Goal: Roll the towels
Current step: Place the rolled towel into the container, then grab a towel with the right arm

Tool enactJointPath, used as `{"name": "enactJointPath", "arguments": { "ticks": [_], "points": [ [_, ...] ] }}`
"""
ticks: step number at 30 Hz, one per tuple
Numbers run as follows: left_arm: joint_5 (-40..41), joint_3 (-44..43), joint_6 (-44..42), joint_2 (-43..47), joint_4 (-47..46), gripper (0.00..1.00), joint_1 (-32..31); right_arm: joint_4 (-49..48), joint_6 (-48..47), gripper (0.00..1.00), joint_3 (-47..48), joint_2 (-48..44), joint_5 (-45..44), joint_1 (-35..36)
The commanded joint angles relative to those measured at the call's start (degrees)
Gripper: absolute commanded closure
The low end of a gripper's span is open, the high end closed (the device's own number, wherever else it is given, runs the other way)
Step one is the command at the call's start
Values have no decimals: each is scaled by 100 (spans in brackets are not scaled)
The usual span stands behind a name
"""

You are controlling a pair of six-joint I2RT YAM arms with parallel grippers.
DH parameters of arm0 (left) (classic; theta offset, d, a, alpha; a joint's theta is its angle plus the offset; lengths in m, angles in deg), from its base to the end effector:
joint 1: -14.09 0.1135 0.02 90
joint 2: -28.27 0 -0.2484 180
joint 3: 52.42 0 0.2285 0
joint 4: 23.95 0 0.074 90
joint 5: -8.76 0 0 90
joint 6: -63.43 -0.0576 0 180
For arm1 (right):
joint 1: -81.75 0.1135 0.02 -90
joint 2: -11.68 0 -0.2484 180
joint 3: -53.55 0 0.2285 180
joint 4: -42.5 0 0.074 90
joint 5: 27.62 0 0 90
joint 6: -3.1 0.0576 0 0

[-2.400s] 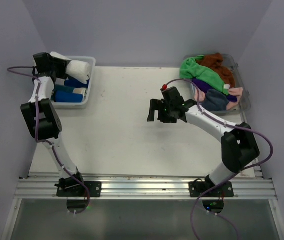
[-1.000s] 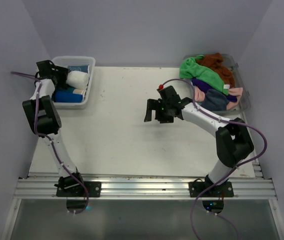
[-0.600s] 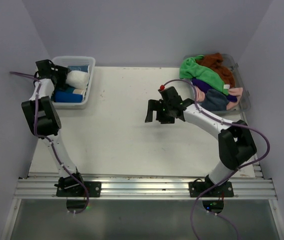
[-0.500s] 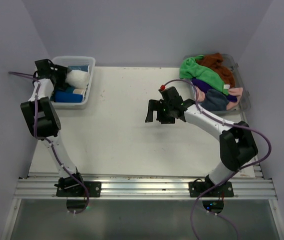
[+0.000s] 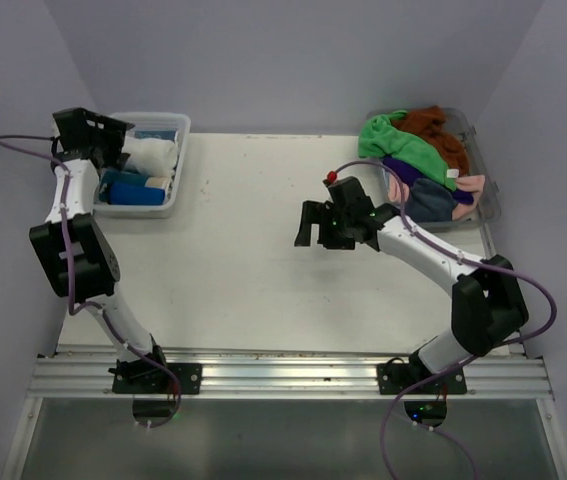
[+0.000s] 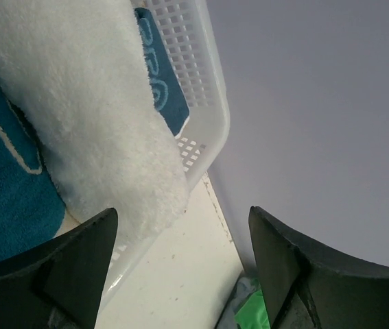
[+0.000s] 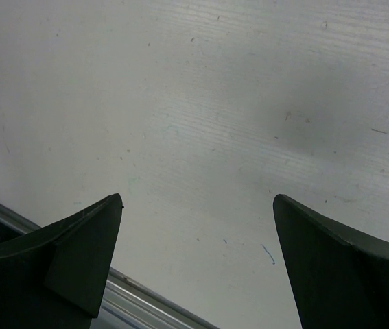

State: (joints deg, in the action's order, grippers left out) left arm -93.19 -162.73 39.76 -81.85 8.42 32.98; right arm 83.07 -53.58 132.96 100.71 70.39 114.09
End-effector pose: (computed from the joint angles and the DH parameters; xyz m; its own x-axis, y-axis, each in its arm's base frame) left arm 0.4242 0.1325 0.2781 -0.0641 -0.9690 -0.2388 -0.5221 0.2365 -0.8194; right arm 0.2703 0.1806 0.2230 -0.8747 0.0900 -0.4762 -0.1491 0.8850 0.4411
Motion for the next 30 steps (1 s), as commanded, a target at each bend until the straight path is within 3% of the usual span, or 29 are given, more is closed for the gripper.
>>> {"name": "enactJointPath", "arguments": {
  "ticks": [1, 6, 9, 15, 18, 21, 25, 30],
  "points": [
    [25, 17, -503, 474, -194, 19, -131, -30, -54, 4, 6, -342, -395, -8],
    [490, -484, -1910, 694, 595, 19, -991, 488, -563, 4, 357, -545, -1520, -69],
    [736, -414, -2788, 834, 834, 19, -2201, 603, -765, 2, 542, -694, -2022, -420],
    [1089, -283, -3389, 703, 1291, 19, -3925, 630, -520, 1, 929, -502, -2251, -1598],
    [949, -54, -3495, 668, 1248, 19, -4445, 280, -55, 2, 1262, 6, -2182, -2134],
    [765, 262, -3538, 720, 1221, 19, -4666, 50, 245, 4, 1955, 621, -2058, -2486],
    [632, 841, -3574, 957, 1151, 19, -4772, 295, 341, 5, 3910, 2384, -1970, -2767],
    [632, 1229, -3618, 1177, 1115, 19, -4781, 672, 394, 11, 5787, 3900, -1400, -3040]
  ]
}}
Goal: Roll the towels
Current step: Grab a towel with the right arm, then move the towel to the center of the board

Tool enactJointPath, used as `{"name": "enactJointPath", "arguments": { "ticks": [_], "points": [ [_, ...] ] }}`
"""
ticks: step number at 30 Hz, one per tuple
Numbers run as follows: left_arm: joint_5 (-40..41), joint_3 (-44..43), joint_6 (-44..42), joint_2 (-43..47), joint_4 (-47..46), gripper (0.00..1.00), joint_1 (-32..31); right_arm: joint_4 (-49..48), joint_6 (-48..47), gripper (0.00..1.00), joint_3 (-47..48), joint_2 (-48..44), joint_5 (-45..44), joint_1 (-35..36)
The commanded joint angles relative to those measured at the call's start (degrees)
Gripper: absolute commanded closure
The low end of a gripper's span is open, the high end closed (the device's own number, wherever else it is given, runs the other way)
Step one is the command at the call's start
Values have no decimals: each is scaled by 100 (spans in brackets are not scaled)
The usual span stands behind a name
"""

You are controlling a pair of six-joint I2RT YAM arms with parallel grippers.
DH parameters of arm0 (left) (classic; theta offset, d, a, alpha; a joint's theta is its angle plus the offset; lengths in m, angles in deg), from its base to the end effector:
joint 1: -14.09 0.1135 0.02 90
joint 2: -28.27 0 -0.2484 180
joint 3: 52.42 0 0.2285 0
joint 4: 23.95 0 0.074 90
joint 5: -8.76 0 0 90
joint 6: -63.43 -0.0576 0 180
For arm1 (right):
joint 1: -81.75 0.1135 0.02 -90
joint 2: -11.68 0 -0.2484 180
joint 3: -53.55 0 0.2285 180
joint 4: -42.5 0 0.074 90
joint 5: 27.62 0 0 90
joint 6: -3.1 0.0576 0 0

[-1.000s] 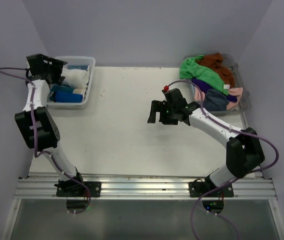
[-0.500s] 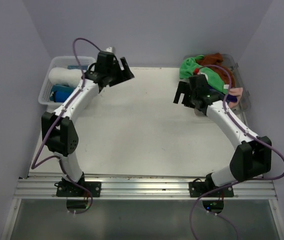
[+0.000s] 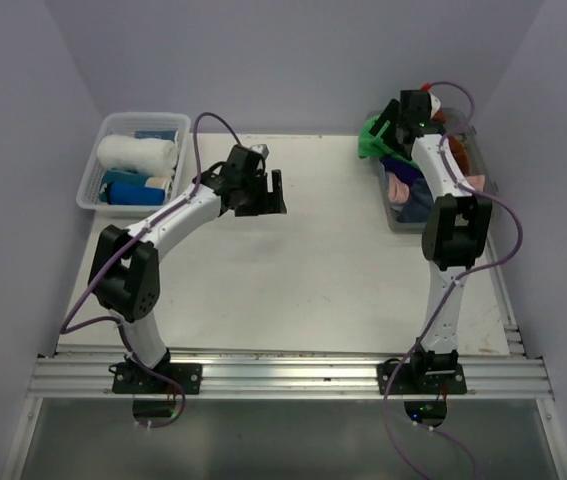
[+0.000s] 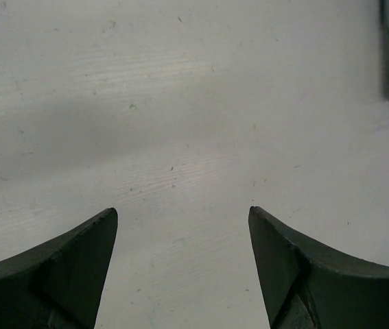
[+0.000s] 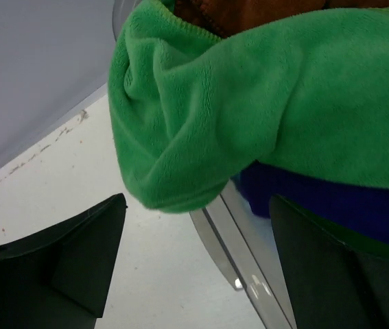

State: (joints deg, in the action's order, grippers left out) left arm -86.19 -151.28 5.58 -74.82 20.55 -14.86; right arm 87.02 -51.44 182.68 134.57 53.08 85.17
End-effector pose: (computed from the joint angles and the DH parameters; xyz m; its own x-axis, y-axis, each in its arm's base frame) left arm 0.3396 -0.1935 0.2398 -0.8400 -0.1412 -0.5240 0.1005 0.9084 -0.4059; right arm 0.4844 0.0196 0.2659 -0.4644 0.5458 -0.6975 0.4139 0.8300 0.3739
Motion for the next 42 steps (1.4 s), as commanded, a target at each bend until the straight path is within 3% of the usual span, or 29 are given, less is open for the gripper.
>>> {"name": "enactJointPath", "arguments": {
  "ticks": [1, 4, 8, 9, 12, 13, 23, 27, 32, 42],
  "points": [
    [-67, 145, -191, 474, -98, 19, 3, 374, 224, 13, 1374, 725, 367, -166],
    [-155, 242, -208, 465, -98, 20, 3, 296, 382, 26, 1783, 1254, 561, -280],
    [-182, 356, -199, 465, -98, 20, 3, -134, 619, 55, 1512, 1264, 763, -316],
    [-182, 374, -191, 474, -98, 20, 3, -257, 637, 72, 1433, 1090, 763, -316],
    [-182, 445, -182, 500, -124, 20, 3, -581, 646, 93, 724, 398, 763, -316],
    [-173, 453, -182, 518, -133, 20, 12, -696, 603, 95, 547, 176, 754, -316],
    [-506, 76, -349, 842, 131, 18, 345, -1040, 67, 94, -694, -2293, 1306, -316],
    [-1129, 189, -410, 1317, 78, 17, 1161, -961, -171, 93, -1010, -2814, 1562, -316],
    [-1157, 58, -595, 1773, 350, 16, 1690, -996, -321, 95, -1327, -3446, 1949, -228],
    [-1122, -205, -744, 2153, 746, 14, 2613, -821, -716, 96, -2221, -4475, 2178, 1116]
  ]
}}
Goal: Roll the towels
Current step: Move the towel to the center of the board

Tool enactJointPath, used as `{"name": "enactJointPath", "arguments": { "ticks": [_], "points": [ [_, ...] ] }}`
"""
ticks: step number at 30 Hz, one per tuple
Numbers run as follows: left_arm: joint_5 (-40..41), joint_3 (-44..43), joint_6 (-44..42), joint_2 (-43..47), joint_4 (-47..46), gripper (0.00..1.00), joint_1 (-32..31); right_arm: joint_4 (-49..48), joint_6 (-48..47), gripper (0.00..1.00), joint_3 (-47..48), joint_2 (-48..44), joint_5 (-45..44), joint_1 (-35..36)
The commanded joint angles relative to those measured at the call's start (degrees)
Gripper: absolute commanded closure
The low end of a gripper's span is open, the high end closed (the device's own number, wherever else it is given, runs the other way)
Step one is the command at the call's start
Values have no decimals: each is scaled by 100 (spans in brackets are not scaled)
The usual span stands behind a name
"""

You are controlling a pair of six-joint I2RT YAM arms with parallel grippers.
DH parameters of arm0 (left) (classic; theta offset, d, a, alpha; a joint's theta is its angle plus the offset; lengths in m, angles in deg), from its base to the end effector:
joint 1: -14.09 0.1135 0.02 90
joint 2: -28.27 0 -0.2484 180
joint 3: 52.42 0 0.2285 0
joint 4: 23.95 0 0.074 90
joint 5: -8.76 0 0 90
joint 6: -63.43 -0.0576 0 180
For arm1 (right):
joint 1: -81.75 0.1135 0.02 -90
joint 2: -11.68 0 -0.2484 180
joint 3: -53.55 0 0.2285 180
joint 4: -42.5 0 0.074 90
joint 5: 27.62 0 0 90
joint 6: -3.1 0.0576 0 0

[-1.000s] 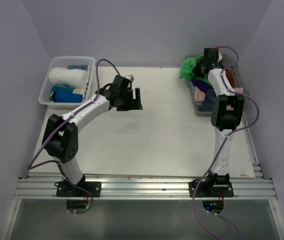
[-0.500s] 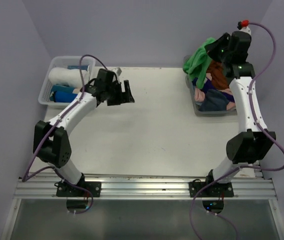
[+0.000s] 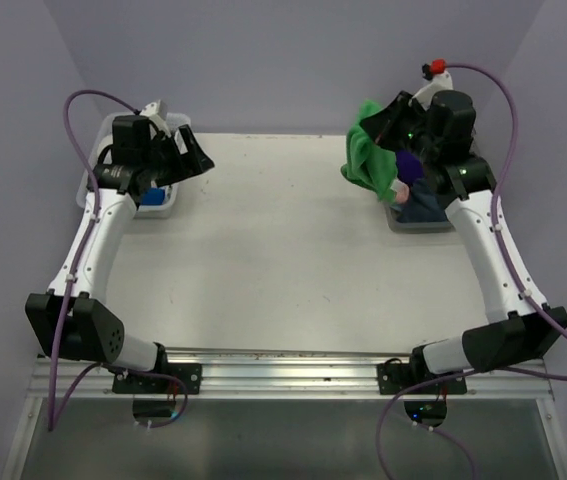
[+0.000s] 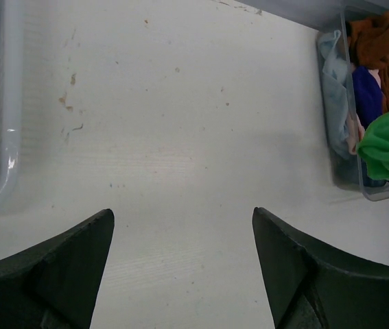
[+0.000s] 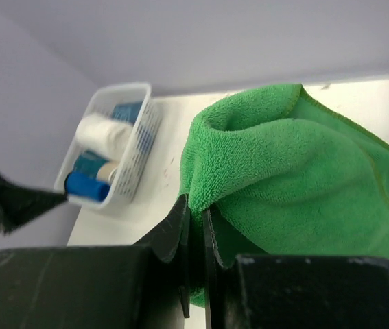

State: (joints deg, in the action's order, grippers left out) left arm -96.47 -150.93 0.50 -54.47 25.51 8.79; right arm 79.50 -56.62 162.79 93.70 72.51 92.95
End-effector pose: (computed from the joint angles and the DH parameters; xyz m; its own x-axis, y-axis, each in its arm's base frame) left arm 0.3136 -0.0443 0.3501 -0.6314 -0.3824 -0.6746 0.0218 0.8608 -0.5084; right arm 0.3095 0.0716 0.4418 -0.3260 0.4414 -0.8360 -0.2279 0.8215 0.5227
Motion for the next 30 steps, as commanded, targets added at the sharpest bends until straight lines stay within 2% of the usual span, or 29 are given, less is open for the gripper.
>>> {"name": "enactJointPath", "arguments": {
  "ticks": [1, 4, 6, 7, 8, 10, 11, 14, 19, 23, 25, 28, 30],
  "points": [
    [-77, -249, -246, 118, 320, 14, 284, -86, -155, 96, -374, -475, 226, 643],
    [-60, -232, -281, 126, 373, 14, 451, -332, 99, 96, -1059, -538, 121, 1374],
    [-60, -101, -255, 170, 329, 14, 530, -559, 267, 89, -1515, -363, 112, 1743],
    [-77, -4, -229, 197, 181, 14, 530, -604, 372, 82, -1614, -223, 155, 2137],
    [-138, 110, -185, 232, 84, 14, 530, -605, 356, 58, -1667, 83, 173, 2332],
    [-419, 453, -97, 258, -127, 14, 530, -150, -11, 33, -1397, 506, 358, 2753],
    [-481, 636, -71, 241, -163, 14, 513, 339, -118, 30, -1264, 743, 315, 2791],
    [-158, 909, -114, 241, -172, 14, 251, 346, -198, 28, -1761, 623, -300, 2625],
    [178, 1603, 8, 57, -268, 18, -454, 169, -40, 32, -2510, 639, 50, 1904],
    [-94, 2482, 298, -207, -813, 18, -603, 168, -84, 31, -2661, 1105, 279, 2105],
    [-147, 2563, 343, -443, -989, 18, -665, 169, -154, 26, -2625, 1411, 226, 2395],
    [-130, 2510, 334, -777, -1016, 17, -867, 11, -111, 26, -2616, 1798, 121, 2554],
    [-147, 2458, 308, -919, -1024, 23, -929, -86, -75, 28, -2590, 1975, -19, 2562]
  ]
}}
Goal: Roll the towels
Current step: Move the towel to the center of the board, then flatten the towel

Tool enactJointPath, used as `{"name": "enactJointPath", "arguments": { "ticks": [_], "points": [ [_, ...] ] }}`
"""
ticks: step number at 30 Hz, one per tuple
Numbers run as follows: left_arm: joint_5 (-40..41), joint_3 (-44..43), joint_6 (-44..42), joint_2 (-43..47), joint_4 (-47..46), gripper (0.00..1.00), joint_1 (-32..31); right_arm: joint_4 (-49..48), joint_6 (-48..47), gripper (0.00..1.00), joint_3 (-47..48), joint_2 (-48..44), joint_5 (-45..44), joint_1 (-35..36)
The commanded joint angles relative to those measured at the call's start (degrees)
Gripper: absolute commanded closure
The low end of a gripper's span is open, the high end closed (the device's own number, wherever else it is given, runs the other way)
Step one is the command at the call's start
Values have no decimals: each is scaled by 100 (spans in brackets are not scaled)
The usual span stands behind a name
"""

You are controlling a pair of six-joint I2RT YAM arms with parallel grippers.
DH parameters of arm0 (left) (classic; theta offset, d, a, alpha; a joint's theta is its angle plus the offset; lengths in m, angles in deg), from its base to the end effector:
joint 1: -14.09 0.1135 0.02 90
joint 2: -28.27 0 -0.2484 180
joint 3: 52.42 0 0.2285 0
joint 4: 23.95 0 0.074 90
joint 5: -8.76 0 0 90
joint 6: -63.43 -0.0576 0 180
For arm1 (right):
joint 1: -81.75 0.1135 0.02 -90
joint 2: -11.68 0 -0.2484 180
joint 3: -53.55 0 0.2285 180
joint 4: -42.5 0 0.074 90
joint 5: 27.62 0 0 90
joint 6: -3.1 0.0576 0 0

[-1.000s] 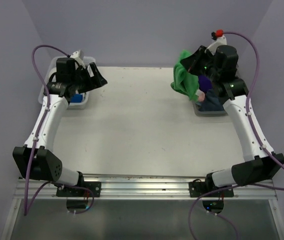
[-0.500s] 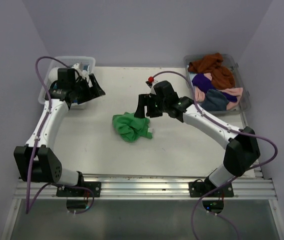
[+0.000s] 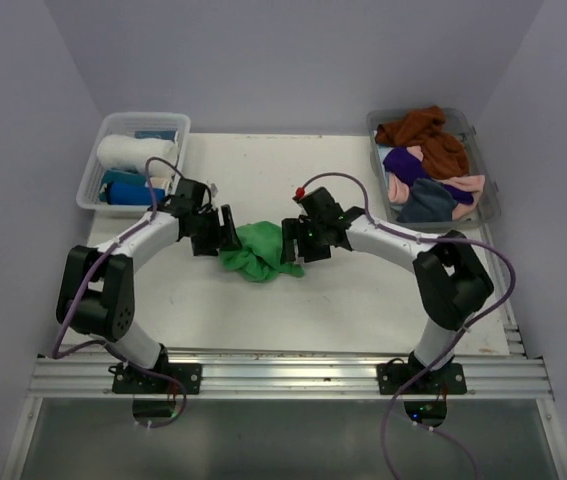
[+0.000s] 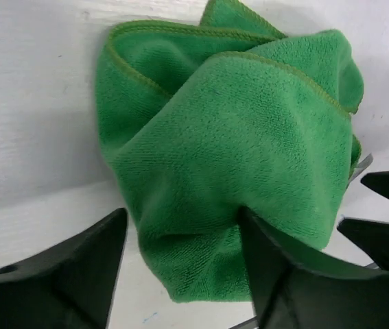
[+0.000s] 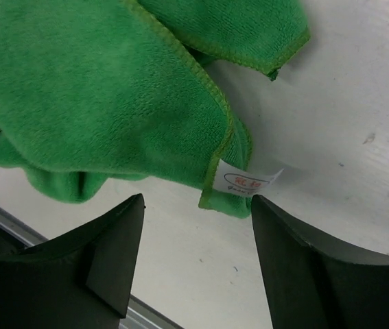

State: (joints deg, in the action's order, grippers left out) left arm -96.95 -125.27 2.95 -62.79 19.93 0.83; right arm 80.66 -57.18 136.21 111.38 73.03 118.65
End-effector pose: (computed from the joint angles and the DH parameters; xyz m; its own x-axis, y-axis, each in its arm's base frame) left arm 0.2906 -0.0845 0.1761 -0.9180 -0.2710 -0.2894 -0.1243 0.8899 -0.4388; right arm 0.2774 0.2216 0.1841 -0.9046 -0.0700 -0.4204 -0.2602 0.8720 0.4147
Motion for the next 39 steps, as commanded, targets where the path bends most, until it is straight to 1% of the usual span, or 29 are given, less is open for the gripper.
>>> {"name": "enactJointPath", "arguments": {
  "ticks": [1, 2, 3, 4, 5, 6, 7, 8, 10, 11, 13, 14, 16, 17, 20, 22, 24, 25, 26, 27, 28, 29, 30, 31, 32, 33, 34, 36, 39],
  "points": [
    [-134, -117, 54, -182, -485, 35, -142, -272, -18, 34, 68, 277, -46, -8],
    [-187, -126, 45, -227, -493, 45, -142, -342, -27, 39, 137, 452, 6, -17],
    [-213, -152, 37, -262, -485, 59, -142, -369, -36, 45, 181, 515, 102, -17],
    [-222, -187, 37, -306, -441, 82, -142, -404, -27, 65, 225, 568, 147, -25],
    [-249, -266, 28, -306, -406, 92, -142, -404, -18, 74, 348, 629, 156, -17],
    [-240, -310, 19, -298, -353, 99, -142, -387, -36, 89, 427, 638, 104, -25],
    [-231, -363, 10, -245, -318, 100, -142, -352, -53, 97, 524, 630, 34, -17],
    [-110, -529, -25, -219, -274, 100, -133, -256, -71, 100, 742, 569, -45, -43],
    [49, -801, -104, -131, -64, 100, -107, -132, -194, 100, 1050, 446, -264, -78],
    [120, -1186, -182, -105, 42, 100, -72, -45, -238, 100, 1383, 384, -361, -113],
    [120, -1635, -253, 0, 288, 100, 85, 35, -317, 100, 1718, 121, -511, -315],
    [120, -2073, -288, 36, 332, 100, 147, 27, -308, 100, 2085, 33, -494, -394],
    [138, -2480, -297, 185, 385, 100, 270, 18, -300, 100, 2491, -125, -415, -623],
    [164, -2830, -306, 255, 385, 100, 367, 96, -308, 100, 2928, -161, -467, -649],
    [322, -3184, -306, 589, 350, 100, 438, 193, -475, 100, 3389, -380, -521, -658],
    [384, -3089, -306, 974, 193, 100, 447, 62, -528, 100, 3180, -661, -547, -658],
    [366, -2668, -298, 1274, -26, 100, 447, -228, -528, 100, 2443, -1267, -782, -650],
    [314, -2449, -289, 1615, -123, 99, 447, -307, -511, 100, 2136, -1469, -906, -658],
    [105, -1890, -271, 1819, -246, 98, 447, -473, -493, 100, 1446, -1967, -1038, -658],
    [-37, -1527, -245, 2047, -569, 94, 438, -553, -476, 100, 1065, -2189, -1283, -658],
    [-229, -1123, -201, 2536, -799, 79, 429, -615, -467, 100, 678, -2461, -1468, -658],
    [-579, -249, -114, 2785, -1053, 61, 420, -659, -467, 100, -92, -2690, -1635, -650],
    [-670, 125, -61, 3005, -1300, 37, 412, -685, -423, 100, -491, -3119, -1820, -650],
    [-723, 442, -43, 3225, -1293, 4, 403, -677, -405, 100, -843, -3263, -2222, -676],
    [-715, 802, -86, 3227, -1215, 0, 403, -390, -370, 95, -1273, -3342, -2356, -693],
    [-619, 866, -121, 3183, -910, 0, 403, -213, -300, 70, -1399, -3387, -2436, -789],
    [-514, 850, -139, 3000, -767, 0, 411, -72, -273, 58, -1479, -3361, -2506, -825],
    [-259, 745, -157, 2771, -608, 0, 411, 167, -221, 40, -1602, -3299, -2612, -834],
    [58, 446, -78, 2253, -573, 8, 412, 79, -194, 39, -1629, -3255, -2507, -834]
  ]
}}
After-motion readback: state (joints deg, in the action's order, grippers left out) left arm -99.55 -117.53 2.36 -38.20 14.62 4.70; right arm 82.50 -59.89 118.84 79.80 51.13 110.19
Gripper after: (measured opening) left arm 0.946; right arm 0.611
